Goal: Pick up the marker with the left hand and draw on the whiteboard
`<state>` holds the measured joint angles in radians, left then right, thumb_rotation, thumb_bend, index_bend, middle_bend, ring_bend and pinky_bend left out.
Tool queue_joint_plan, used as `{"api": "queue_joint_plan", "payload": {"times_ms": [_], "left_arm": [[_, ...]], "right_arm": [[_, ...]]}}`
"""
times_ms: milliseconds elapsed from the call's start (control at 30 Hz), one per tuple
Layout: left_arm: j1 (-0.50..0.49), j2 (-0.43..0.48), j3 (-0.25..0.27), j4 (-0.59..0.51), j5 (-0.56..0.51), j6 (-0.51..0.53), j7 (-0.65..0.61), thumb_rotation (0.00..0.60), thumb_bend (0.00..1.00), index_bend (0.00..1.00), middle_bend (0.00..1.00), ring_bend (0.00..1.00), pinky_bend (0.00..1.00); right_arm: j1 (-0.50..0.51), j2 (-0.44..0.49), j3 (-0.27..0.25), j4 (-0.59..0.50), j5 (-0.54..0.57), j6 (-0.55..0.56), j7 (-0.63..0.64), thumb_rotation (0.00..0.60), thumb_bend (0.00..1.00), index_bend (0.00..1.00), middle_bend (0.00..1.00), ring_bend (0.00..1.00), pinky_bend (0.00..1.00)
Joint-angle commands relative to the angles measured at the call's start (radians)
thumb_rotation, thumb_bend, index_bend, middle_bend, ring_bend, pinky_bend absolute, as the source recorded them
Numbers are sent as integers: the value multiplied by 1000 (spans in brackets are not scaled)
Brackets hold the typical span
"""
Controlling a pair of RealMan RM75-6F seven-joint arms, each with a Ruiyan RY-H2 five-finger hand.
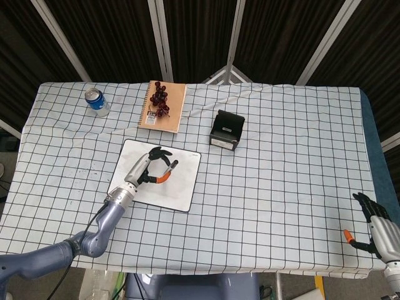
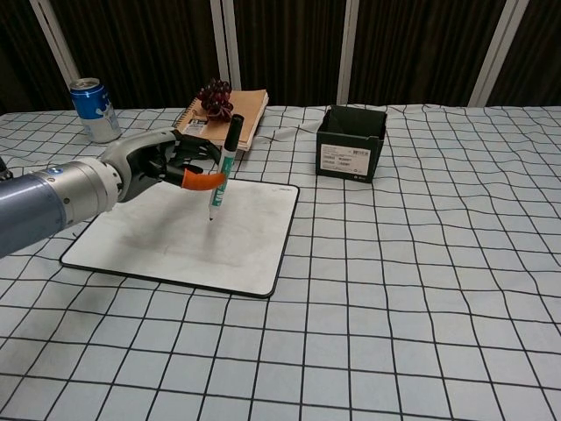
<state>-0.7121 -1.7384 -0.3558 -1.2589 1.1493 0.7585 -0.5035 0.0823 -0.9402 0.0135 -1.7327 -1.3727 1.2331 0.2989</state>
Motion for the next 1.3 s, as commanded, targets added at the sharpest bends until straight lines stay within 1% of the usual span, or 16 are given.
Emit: {"api": "queue_joint_plan", "payload": {"times_ms": [33,567,900,1067,1200,1300], "left_arm": [[-8,-9,3,15,7,-6,-11,600,577,708,223,33,73],[-33,-30,17,100,38,-17,-34,600,576,712,227,33,73],[-60,-57,34,277,78,-37,-74,600,576,712,227,33,73],[-75,-65,42,378,116,-23,-106,600,577,712,227,33,73],[-81,-58,23,409,126,4,-157,600,577,712,227,33,72],[-82,-44,11,404,136,29,-190,600,576,712,227,33,72]], "right_arm": [[0,0,0,0,1,-1,0,600,352,0,0,0,0],[-2,4,-1,-4,1,-3,8,600,351,0,0,0,0],[1,1,-1,-7,8,-9,-5,600,351,0,0,0,0],[3,-2,-1,-8,12,-12,-22,600,352,0,0,0,0],[5,-5,1,-10,13,-11,-27,600,353,0,0,0,0],[5,-5,0,-11,11,-10,-29,600,352,0,0,0,0]]}}
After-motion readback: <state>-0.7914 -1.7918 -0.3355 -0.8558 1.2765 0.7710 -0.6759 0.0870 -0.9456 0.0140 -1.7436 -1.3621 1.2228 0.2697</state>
